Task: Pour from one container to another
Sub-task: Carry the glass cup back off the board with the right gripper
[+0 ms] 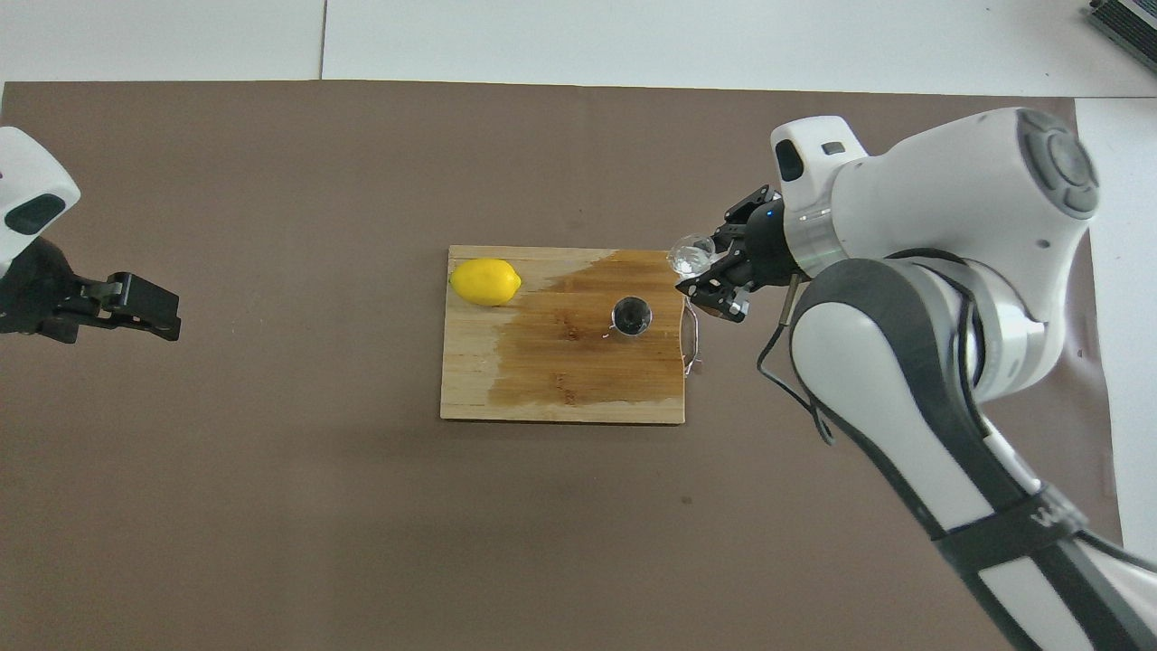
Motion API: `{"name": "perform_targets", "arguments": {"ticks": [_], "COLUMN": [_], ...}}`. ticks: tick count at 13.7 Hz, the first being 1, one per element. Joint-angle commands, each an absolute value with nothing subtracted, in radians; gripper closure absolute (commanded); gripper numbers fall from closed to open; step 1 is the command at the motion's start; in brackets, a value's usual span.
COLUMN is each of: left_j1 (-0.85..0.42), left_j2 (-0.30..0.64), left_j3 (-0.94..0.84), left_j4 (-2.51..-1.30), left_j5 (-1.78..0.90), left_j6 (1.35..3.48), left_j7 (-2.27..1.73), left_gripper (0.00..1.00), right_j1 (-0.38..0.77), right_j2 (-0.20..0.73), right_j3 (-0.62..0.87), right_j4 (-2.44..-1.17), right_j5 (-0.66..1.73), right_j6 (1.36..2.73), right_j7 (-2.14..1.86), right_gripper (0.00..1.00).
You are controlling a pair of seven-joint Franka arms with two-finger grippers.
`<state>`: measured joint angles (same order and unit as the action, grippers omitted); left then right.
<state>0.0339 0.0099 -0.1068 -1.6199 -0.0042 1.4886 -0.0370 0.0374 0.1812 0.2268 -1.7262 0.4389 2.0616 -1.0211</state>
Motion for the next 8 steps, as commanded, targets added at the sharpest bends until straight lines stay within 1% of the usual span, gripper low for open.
{"name": "perform_targets", "arguments": {"ticks": [1,4,8], "left_j1": [0.038,0.038,0.038], "left_j2": [-0.02,-0.02,-0.02], "left_j3": [-0.109,-0.109,-0.109], "left_j4": [-1.651,-1.651,-1.651], "left_j5": [0.008,0.008,0.008], "left_j6": [1.483,1.483,1.483], "left_j7": [-0.044,-0.044,-0.044], "left_gripper": [0.0,0.0,0.0], "right_j1": [0.026,0.025,0.008], "right_j2": [0.155,0.161,0.236], "right_j3": [0.097,-0.07,-0.282], "right_j4": [-1.77,-1.81,-1.819], "right_j5": [0.59,0.78,0.922], "right_j6": [2.046,1.997,1.8], "right_j7": [-1.246,-1.492,-1.814], "right_gripper": [0.89,0.89,0.89]}}
